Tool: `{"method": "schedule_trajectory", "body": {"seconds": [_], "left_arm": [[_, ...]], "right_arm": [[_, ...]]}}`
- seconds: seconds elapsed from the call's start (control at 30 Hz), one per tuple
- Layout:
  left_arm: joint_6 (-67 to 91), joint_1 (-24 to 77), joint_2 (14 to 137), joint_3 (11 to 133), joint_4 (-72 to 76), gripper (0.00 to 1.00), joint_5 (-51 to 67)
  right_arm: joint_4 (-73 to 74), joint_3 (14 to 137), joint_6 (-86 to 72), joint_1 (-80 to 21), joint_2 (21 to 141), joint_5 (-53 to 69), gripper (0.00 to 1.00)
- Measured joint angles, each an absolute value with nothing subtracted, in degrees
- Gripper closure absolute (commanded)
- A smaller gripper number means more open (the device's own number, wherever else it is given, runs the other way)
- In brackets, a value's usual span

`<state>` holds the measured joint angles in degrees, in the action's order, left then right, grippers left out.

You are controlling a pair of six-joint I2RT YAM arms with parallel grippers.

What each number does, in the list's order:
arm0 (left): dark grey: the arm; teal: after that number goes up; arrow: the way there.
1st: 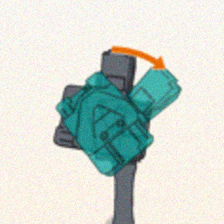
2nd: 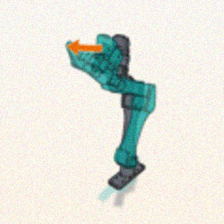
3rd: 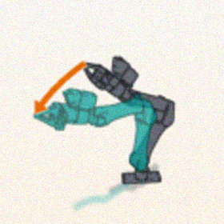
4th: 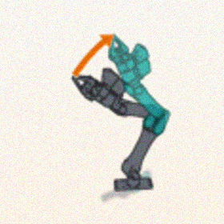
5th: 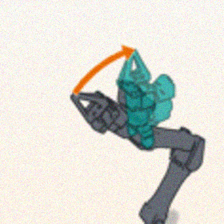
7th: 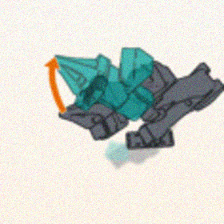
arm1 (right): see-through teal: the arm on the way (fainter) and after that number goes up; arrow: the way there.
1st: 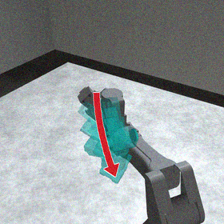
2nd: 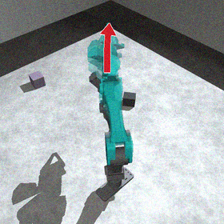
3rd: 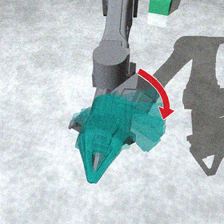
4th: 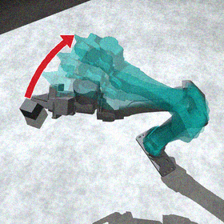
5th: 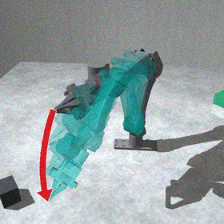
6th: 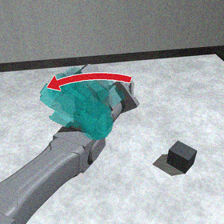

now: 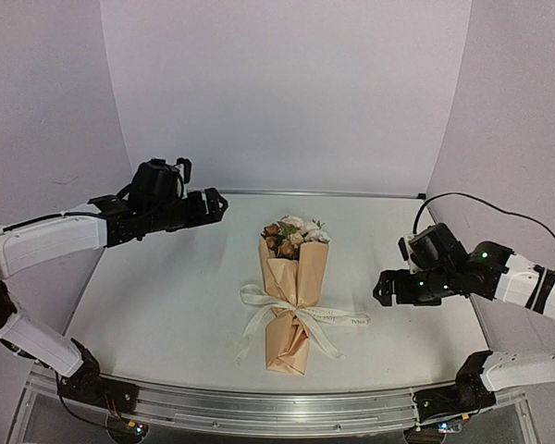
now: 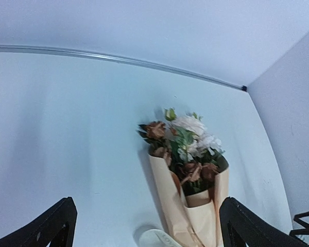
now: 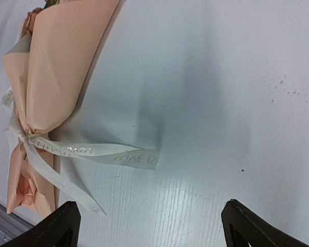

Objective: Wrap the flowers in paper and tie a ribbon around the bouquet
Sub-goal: Reset both arms

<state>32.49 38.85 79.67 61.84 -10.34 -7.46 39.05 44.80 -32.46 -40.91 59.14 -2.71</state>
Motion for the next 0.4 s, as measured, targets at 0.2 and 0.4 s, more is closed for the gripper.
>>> {"method": "schedule_trajectory", "body": {"seconds": [0.2, 0.4], "left_arm": [[31.78, 36.58, 75.56, 60.56, -10.72, 0.0, -15.3], [31.51, 36.05, 75.54, 60.73, -11.09, 0.0, -18.45]], "right_arm": [[39.65, 44.8, -30.81, -37.58, 57.75, -7.31, 0.02], [40.49, 45.45, -29.05, -37.52, 58.08, -8.5, 0.02]]}}
